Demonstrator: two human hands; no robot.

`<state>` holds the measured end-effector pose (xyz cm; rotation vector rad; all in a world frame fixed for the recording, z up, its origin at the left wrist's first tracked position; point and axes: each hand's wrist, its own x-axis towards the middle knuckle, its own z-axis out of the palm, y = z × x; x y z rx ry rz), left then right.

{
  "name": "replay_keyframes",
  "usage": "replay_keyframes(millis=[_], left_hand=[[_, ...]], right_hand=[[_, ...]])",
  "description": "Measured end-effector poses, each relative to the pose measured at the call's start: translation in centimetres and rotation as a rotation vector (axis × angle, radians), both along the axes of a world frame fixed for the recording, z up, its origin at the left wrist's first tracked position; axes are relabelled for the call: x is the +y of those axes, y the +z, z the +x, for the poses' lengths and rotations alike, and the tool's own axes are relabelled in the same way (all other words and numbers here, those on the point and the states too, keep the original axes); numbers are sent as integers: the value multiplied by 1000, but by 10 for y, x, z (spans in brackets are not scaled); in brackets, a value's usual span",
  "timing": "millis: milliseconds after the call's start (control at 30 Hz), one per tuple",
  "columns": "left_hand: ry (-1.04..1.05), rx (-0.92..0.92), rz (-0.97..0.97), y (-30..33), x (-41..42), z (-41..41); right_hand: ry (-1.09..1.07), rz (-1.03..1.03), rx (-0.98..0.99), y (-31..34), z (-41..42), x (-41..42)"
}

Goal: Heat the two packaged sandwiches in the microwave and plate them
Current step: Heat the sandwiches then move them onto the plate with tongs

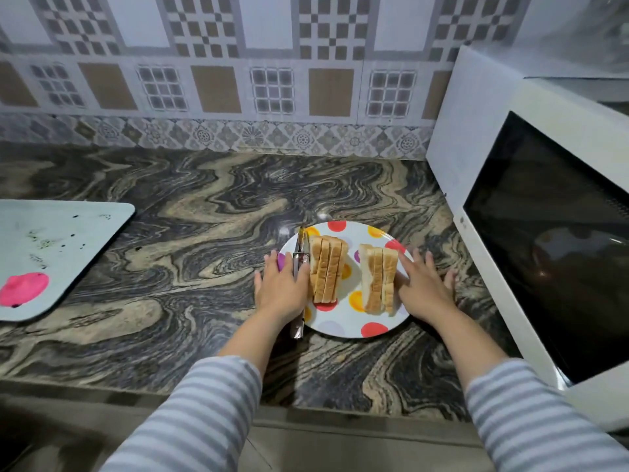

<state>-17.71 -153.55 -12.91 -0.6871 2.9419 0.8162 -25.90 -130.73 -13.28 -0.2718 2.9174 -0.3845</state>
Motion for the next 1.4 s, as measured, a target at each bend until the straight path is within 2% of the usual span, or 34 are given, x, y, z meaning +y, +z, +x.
replay_keyframes(millis=[167, 267, 400, 500, 600, 700, 867, 1033, 1200, 1300, 1400], left_hand=[[-1, -2, 0, 1, 2, 2], [-2, 10, 54, 3, 0, 2], [33, 69, 134, 12, -2, 2], [2, 176, 66, 34, 5, -6], [-144, 321, 13, 68, 29, -26], [-374, 430, -44, 105, 72, -48], [-676, 537, 7, 160, 154, -64], [-834, 611, 103, 190, 219, -67], [-843, 672, 127, 190, 252, -74], [-824, 709, 49, 184, 266, -79], [-783, 759, -113, 181, 282, -90]], right_hand=[[-25, 36, -41, 8, 4, -3], [-34, -43, -60, 14, 8, -2], [-116, -151, 7, 34, 27, 6], [-135, -137, 86, 66, 46, 13], [-145, -96, 219, 113, 69, 21], [-158, 25, 376, 164, 95, 31], [-251, 287, 631, 227, 128, 49], [-475, 440, 563, 248, 132, 81], [-552, 458, 449, 246, 127, 115], [-567, 477, 394, 246, 118, 143], [-588, 505, 360, 246, 103, 177]])
